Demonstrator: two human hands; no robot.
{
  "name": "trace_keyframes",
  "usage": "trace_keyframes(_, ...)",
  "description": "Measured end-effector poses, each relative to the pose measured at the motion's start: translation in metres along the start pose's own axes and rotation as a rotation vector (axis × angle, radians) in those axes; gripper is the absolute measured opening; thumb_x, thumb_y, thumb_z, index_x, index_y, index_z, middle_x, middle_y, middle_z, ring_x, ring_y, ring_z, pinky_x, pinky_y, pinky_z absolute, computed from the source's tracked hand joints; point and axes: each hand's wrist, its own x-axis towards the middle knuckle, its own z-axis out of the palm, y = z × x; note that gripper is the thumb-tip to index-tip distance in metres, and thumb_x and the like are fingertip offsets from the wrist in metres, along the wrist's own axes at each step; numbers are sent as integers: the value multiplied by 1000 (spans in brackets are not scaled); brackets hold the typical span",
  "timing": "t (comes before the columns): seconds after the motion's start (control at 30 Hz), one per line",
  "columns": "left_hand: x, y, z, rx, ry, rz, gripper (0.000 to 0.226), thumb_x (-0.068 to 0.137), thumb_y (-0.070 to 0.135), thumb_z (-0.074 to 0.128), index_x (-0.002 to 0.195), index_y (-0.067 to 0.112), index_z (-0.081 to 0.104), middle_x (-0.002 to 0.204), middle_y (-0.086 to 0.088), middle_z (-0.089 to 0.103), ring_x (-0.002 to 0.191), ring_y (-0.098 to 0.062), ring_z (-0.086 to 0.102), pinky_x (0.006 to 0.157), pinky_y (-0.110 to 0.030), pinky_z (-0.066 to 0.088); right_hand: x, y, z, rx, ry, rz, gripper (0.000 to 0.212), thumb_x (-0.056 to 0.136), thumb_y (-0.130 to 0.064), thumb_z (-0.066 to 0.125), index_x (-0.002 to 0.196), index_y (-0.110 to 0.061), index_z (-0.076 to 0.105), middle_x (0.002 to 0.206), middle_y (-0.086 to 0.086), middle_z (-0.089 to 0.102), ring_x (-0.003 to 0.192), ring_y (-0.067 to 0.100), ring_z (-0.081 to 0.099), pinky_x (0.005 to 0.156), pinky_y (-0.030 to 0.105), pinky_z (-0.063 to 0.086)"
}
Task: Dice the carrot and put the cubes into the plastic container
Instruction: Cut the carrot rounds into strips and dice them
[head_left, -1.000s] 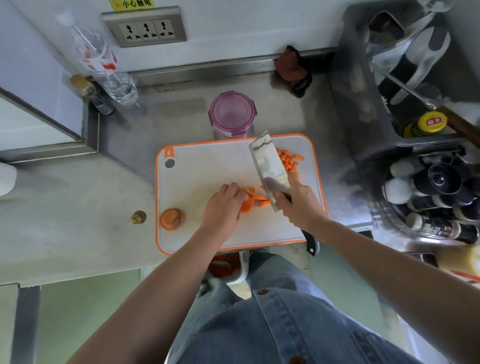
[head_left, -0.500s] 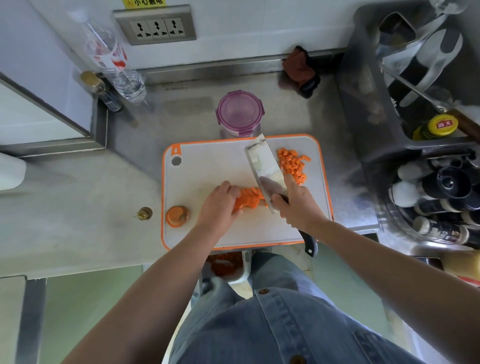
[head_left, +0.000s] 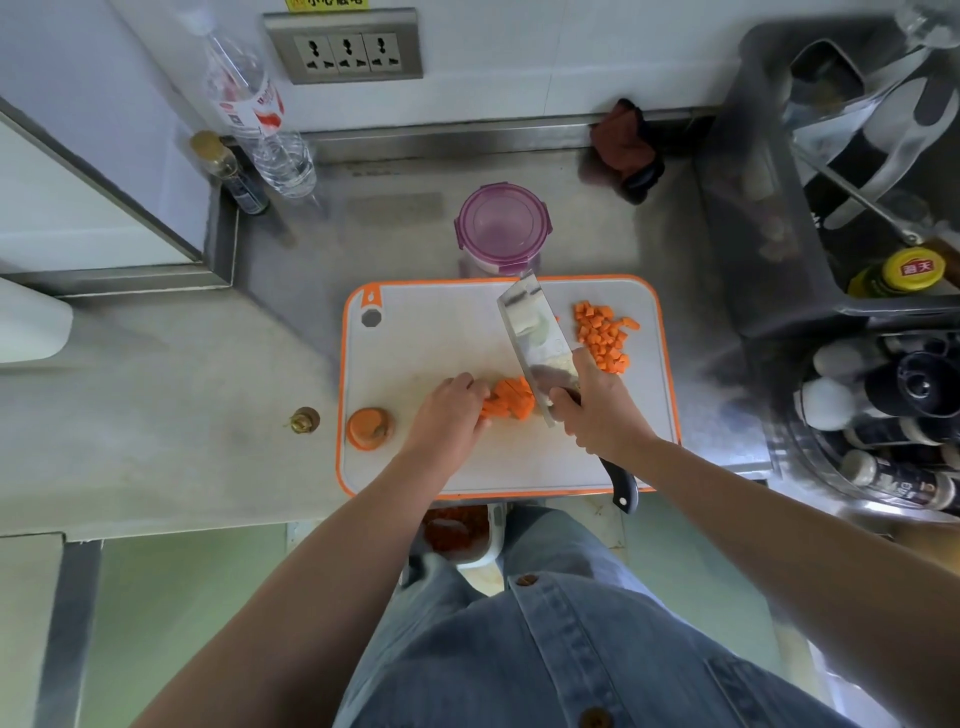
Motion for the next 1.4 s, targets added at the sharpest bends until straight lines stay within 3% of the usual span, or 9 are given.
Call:
trace_keyframes(0.17,0,-12,-3,-48,61,-87,25,97,25,53,116,10,57,113,-6,56,104,-22,54,88,-29,41,-1,-10,2,8,-18,-24,11,98,-18,45,103,-18,35,75,2,57,53,15,55,39,22,44)
trace_keyframes(0.33,3,-27,-8,-115,166,-235,28,96,27,56,121,13,56,118,-6,53,110,-22,51,92,-29,43,5,-20,10,-26,-34,-45,12,98,-20,45,105,-17,36,75,7,60,54,20,59,43,35,51)
trace_keyframes(0.53,-2,-32,-4,-117,226,-243,54,87,44,66,131,17,49,128,-6,47,118,-23,43,100,-32,41,6,-26,22,-84,-20,-82,11,98,-19,44,103,-19,34,75,8,58,57,22,57,48,41,51)
trace_keyframes(0.7,-8,-34,-1,-2,146,-270,83,76,63,67,141,21,37,133,-6,39,122,-25,39,102,-36,39,2,-27,40,-204,9,-140,9,97,-14,41,102,-11,34,68,7,50,61,25,49,45,30,28)
trace_keyframes(0.97,-4,-30,-1,-39,188,-176,48,89,44,62,129,18,55,117,-5,49,109,-23,47,93,-34,45,-1,-24,54,-277,72,-111,13,97,-11,40,107,-5,35,67,9,47,58,26,44,44,28,22)
trace_keyframes(1.13,-10,-29,0,14,144,-162,60,79,51,69,127,19,51,118,-3,47,110,-23,46,93,-34,45,-4,-26,57,-363,28,-142,17,98,-12,40,112,-4,36,72,7,49,60,26,44,42,24,20)
trace_keyframes(1.3,-13,-30,0,-14,161,-169,49,83,41,70,124,20,56,116,-2,50,109,-22,48,88,-33,49,-5,-26,55,-428,31,-156,20,99,-14,40,116,-5,35,73,6,50,64,29,49,47,29,25)
trace_keyframes(1.4,-17,-30,0,-61,157,-170,61,80,42,73,130,18,50,121,-4,48,111,-23,47,92,-34,48,-5,-28,50,-427,42,-172,17,99,-15,40,113,-6,36,69,6,48,59,27,46,47,30,29)
